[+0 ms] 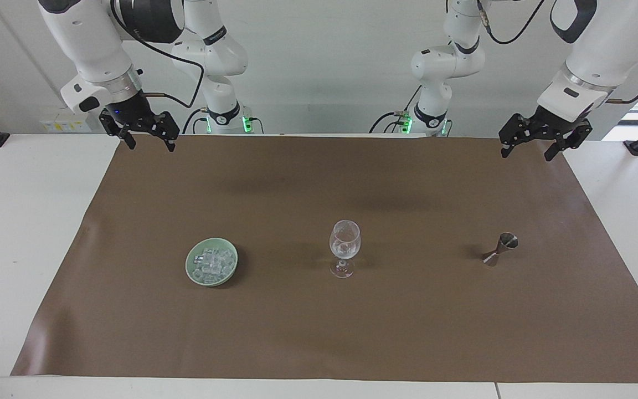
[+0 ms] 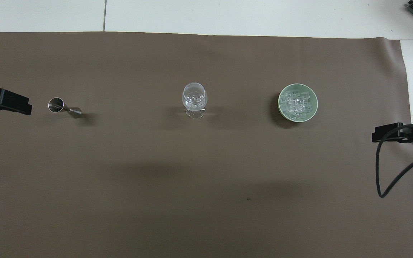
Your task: Pour wine and add ice with both arms
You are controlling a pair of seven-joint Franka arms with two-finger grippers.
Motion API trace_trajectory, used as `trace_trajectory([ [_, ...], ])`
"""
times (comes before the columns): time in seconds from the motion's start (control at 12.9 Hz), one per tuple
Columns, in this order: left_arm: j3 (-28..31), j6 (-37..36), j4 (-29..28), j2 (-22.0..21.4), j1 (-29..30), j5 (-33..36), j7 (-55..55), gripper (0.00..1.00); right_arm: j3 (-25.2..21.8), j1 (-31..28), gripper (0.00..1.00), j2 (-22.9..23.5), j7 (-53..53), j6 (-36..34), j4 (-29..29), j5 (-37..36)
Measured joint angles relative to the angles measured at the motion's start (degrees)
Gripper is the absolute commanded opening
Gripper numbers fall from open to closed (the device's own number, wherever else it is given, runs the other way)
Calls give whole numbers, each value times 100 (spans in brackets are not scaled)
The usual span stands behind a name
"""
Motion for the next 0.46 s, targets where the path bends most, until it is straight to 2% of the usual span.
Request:
trace_trajectory([
  [0.23, -1, -6, 2, -51, 0, 0, 0, 100, -11, -1, 100, -34, 0, -297, 378, 2],
  [0.46, 9, -17, 2, -54, 0, 0, 0, 100, -33, -1, 100, -81, 0, -355, 476, 2],
])
